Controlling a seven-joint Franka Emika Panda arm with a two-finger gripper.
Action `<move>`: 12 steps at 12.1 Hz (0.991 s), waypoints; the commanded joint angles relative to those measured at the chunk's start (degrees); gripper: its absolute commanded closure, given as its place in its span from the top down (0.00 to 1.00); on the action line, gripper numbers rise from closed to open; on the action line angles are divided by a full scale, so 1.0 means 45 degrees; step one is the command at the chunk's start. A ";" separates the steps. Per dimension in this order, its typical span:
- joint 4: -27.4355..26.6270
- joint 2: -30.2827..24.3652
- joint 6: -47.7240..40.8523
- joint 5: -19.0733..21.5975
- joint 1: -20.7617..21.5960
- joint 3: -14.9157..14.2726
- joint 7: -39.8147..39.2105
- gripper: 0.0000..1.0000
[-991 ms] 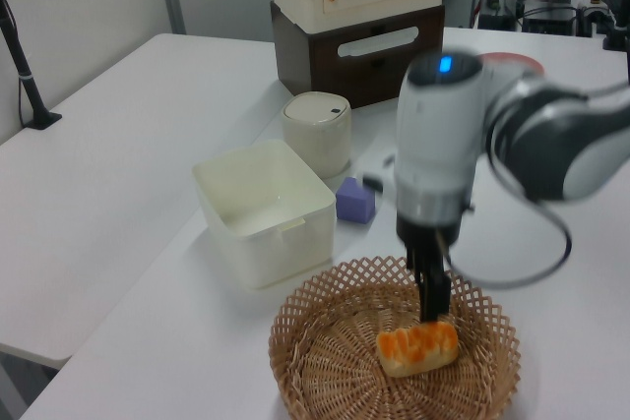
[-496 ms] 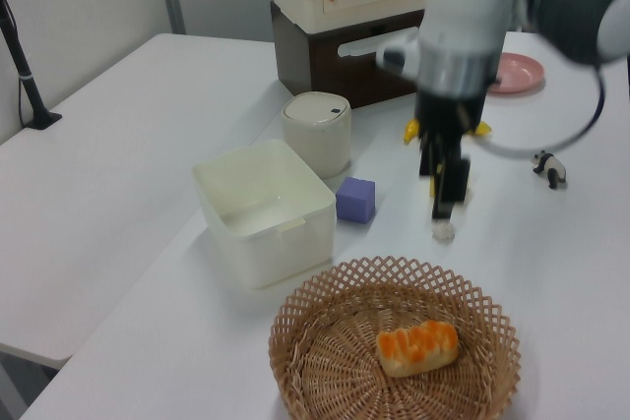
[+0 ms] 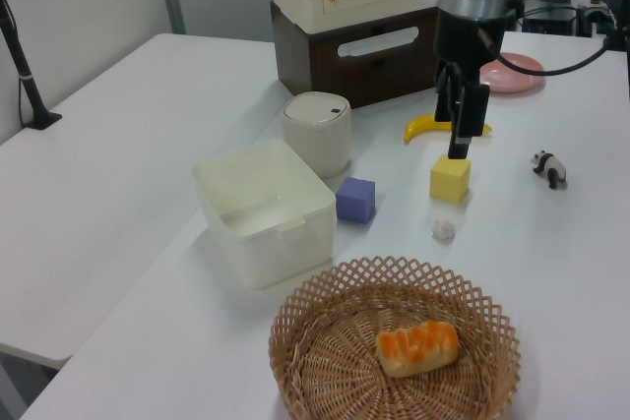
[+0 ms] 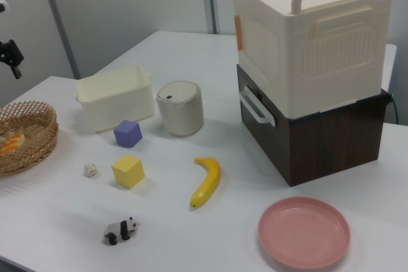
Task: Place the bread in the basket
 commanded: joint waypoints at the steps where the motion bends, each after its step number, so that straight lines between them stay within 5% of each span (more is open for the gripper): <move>1: -0.0435 -0.0314 -0.0640 0.0178 -0.2541 0.1957 -0.0270 1.00; 3: -0.0435 -0.0450 -0.0779 0.0178 -0.3657 0.2410 -0.0192 1.00; 12: -0.0611 -0.0704 -0.1717 0.0021 -0.9010 0.2391 -0.0969 1.00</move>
